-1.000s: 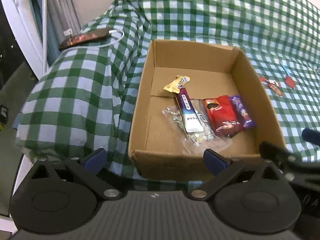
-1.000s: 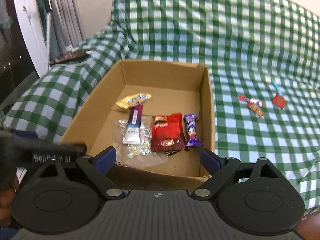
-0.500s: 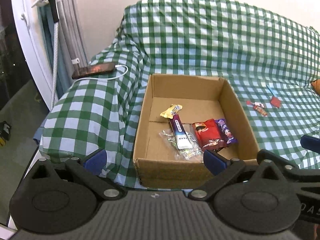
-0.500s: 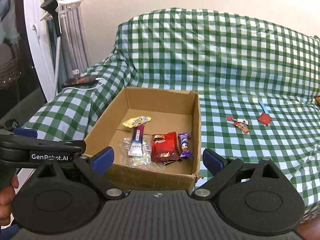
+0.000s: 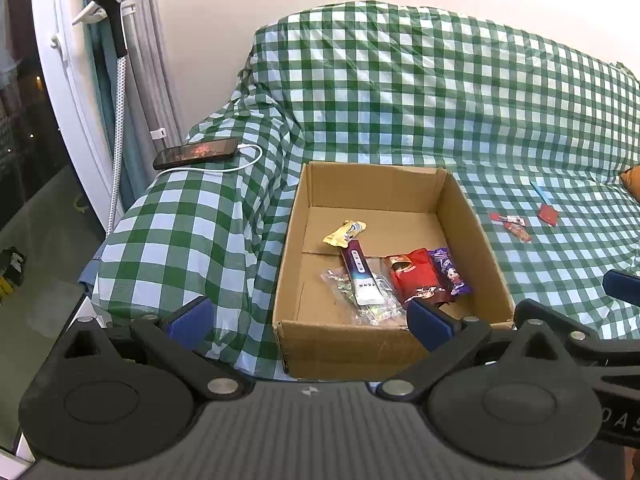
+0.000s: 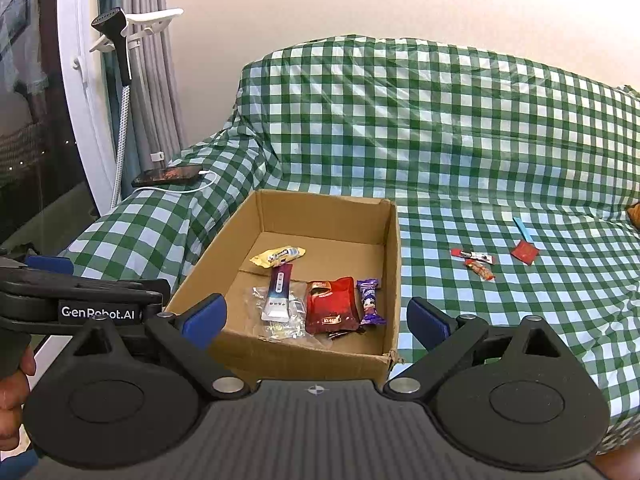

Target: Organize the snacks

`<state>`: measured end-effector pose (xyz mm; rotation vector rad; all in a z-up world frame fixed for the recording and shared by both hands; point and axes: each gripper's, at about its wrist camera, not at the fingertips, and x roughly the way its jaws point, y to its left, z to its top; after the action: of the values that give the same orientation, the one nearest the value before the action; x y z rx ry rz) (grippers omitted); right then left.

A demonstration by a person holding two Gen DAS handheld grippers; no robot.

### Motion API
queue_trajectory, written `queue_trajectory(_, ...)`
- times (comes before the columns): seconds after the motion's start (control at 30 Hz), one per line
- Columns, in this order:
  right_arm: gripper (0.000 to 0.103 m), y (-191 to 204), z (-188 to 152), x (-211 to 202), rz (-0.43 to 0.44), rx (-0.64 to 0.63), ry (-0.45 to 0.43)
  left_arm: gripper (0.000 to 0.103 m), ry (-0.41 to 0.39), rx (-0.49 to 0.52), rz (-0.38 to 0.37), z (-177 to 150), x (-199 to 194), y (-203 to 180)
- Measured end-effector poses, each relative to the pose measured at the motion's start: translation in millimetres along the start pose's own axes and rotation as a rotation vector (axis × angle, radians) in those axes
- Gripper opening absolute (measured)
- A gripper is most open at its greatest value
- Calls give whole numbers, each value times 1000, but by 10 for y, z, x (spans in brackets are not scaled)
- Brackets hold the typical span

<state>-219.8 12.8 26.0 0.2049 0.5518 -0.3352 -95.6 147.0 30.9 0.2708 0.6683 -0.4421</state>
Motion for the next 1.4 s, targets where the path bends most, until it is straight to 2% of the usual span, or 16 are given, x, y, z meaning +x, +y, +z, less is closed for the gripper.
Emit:
queue_trajectory(0.97, 97, -74, -91, 139, 9, 44, 41, 103, 51, 47, 13, -26, 171, -93)
queue_trajectory(1.4, 98, -248, -136, 330, 28, 105, 77, 103, 72, 122, 35, 39, 340, -300)
